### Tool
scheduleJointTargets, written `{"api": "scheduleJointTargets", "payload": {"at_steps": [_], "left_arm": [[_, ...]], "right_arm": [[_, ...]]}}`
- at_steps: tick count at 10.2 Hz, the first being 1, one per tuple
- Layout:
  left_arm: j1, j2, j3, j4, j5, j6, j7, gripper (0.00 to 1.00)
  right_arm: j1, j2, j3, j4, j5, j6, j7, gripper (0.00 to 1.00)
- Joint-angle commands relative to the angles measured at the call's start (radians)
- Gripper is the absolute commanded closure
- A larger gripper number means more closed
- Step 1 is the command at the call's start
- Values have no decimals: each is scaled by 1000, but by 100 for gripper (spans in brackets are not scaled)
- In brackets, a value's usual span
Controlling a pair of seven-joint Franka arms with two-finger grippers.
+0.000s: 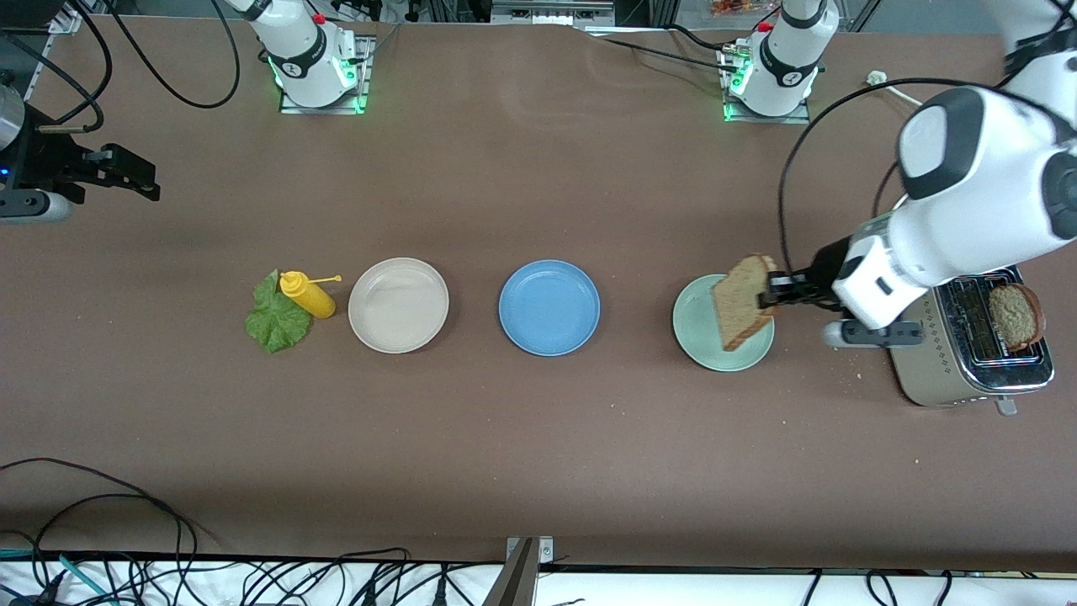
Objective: Make sandwich in blue plate with both arms
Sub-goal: 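Carry the bread slice with the left gripper over the blue plate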
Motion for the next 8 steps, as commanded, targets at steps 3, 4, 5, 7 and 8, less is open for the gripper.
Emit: {"api": "scheduleJointTargets", "payload": {"at_steps": [3,4,5,7,8], "left_arm": [[-143,180,15,19,-293,112,-29,100],[-163,218,17,36,-373,138,-27,100],[-195,252,17,59,-421,167,-29,100],[-258,320,17,95,-470,274,-32,100],[-284,350,17,113,-505,302,-30,100]], "right_arm": [[1,16,-2,21,-2,5,4,0],[1,27,-4,23,0,5,4,0],[1,28,-4,23,1,3,6,0],[-1,34,-4,23,3,8,6,0],[-1,36,-4,23,3,8,6,0]]}}
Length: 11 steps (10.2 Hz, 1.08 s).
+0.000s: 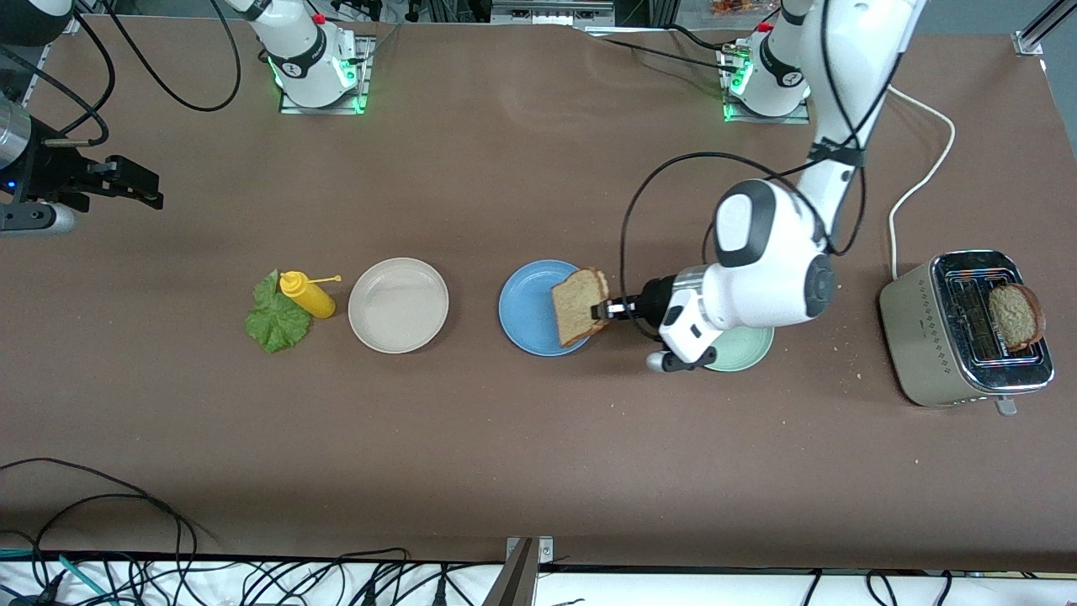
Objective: Make sandwich in blue plate with both arms
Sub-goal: 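Carry the bread slice with the left gripper over the blue plate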
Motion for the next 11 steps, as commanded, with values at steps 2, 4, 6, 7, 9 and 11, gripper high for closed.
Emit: {"api": "scheduleJointTargets", "payload": {"at_steps": [2,4,6,7,9,11], "left_arm": [[-107,132,18,91,-87,117,-10,100],[-113,149,17,91,-87,131,-8,100],[-124,163,17,89,-89,129,-8,100],[-124,167,18,89,-87,129,-10,100],[-123,163,18,89,-89,123,-14,100],[-119,157,18,89,-87,109,-31,100]], "right_arm": [[0,18,-1,22,0,-1,6,0],[1,19,-1,5,2,-11,7,0],[3,27,-1,8,3,-1,7,0],[1,33,-1,10,5,1,7,0],[3,34,-1,8,5,-1,13,0],[4,33,1,8,5,-4,39,0]]}}
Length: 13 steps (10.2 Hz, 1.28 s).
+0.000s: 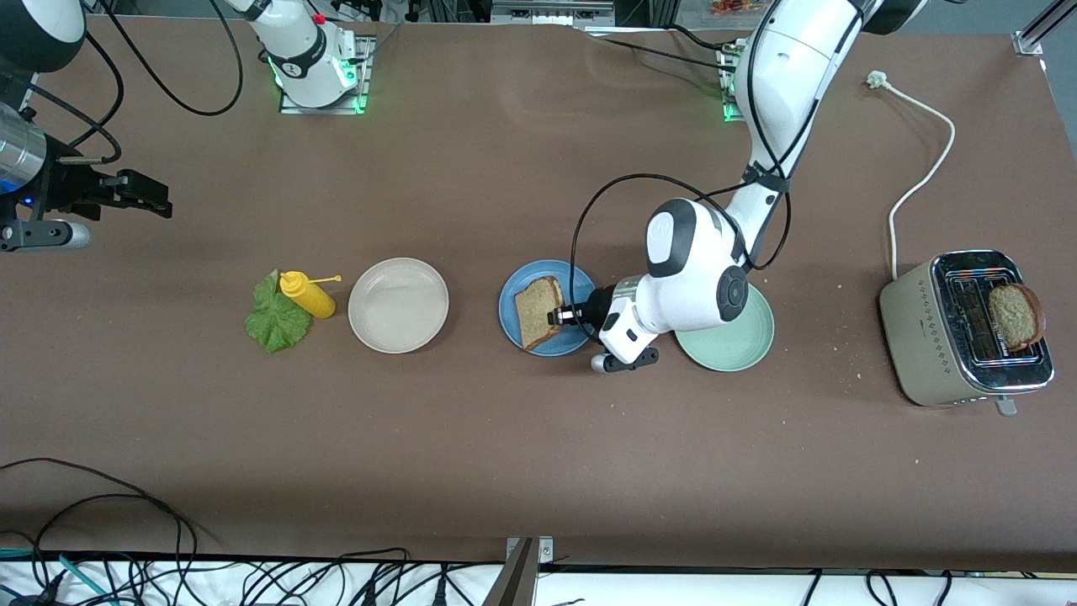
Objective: Make sandwich in blue plate with both arms
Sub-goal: 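Lower the bread onto the blue plate and open the left gripper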
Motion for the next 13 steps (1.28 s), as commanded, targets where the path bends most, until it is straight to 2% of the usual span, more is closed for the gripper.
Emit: {"api": "scheduleJointTargets", "payload": {"at_steps": [1,6,12,13], "left_arm": [[-11,6,16,30,-33,-31,-17,100],[-15,7,11,-1,-36,-80,-17,100],[-6,24,-2,8,-38,-76,-12,100],[-2,29,2,8,-36,-71,-9,79]], "right_arm": [[2,0,1,9,6,-8,29,0],[4,0,1,9,6,-10,31,0],[5,0,1,9,6,-8,31,0],[5,0,1,9,6,-10,31,0]]}}
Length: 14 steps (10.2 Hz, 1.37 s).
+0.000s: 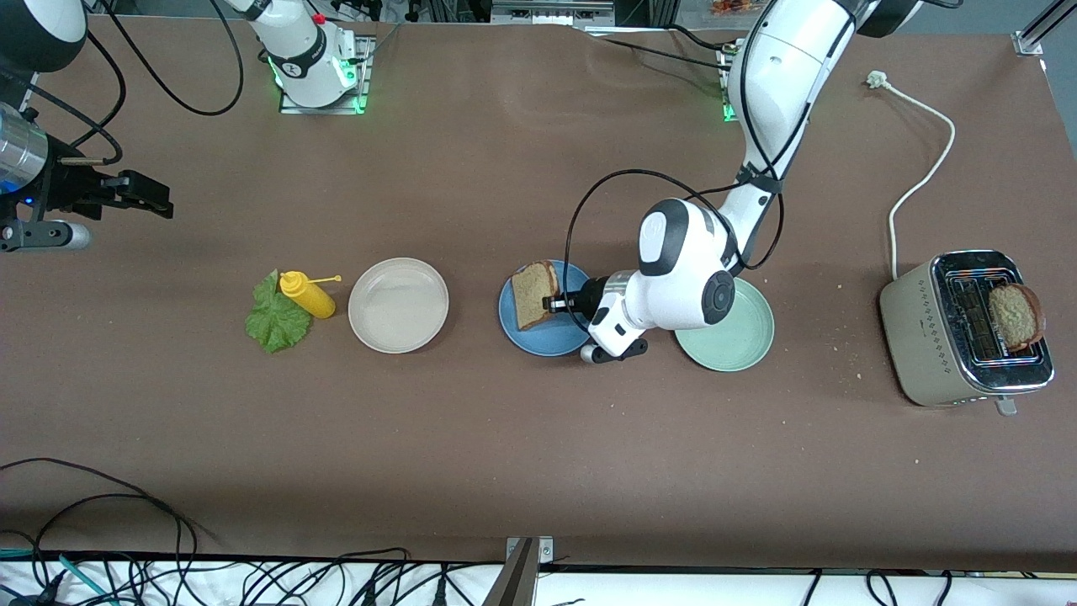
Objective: Make sandwich in blue plate with both arms
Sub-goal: 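Lower the bread onto the blue plate and open the left gripper, then raise the left gripper toward the toaster while the right gripper reaches the lettuce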
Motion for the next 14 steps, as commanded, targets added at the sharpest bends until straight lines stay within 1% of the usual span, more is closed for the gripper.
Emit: {"api": "scheduleJointTargets", "payload": {"at_steps": [1,4,6,7,9,10,12,14], "left_arm": [[10,17,10,14,-33,2,18,1],[41,1,33,20,-33,2,15,0],[65,-31,50,20,-29,2,18,0],[76,-43,74,22,-30,2,18,0],[110,-92,90,20,-7,-2,13,0],[142,-136,99,5,-3,-4,12,0],[197,-279,114,-72,43,-4,13,0],[223,-382,116,-139,115,-9,15,0]], "right_arm": [[4,0,0,9,6,-12,17,0],[4,0,0,9,6,-11,17,0],[4,0,0,11,6,-11,17,0],[4,0,0,11,6,-11,18,0],[4,2,0,9,6,-3,17,0],[1,25,0,9,5,6,17,0],[-2,97,0,-8,-5,93,15,0],[-2,160,-2,-67,-8,232,14,0]]}}
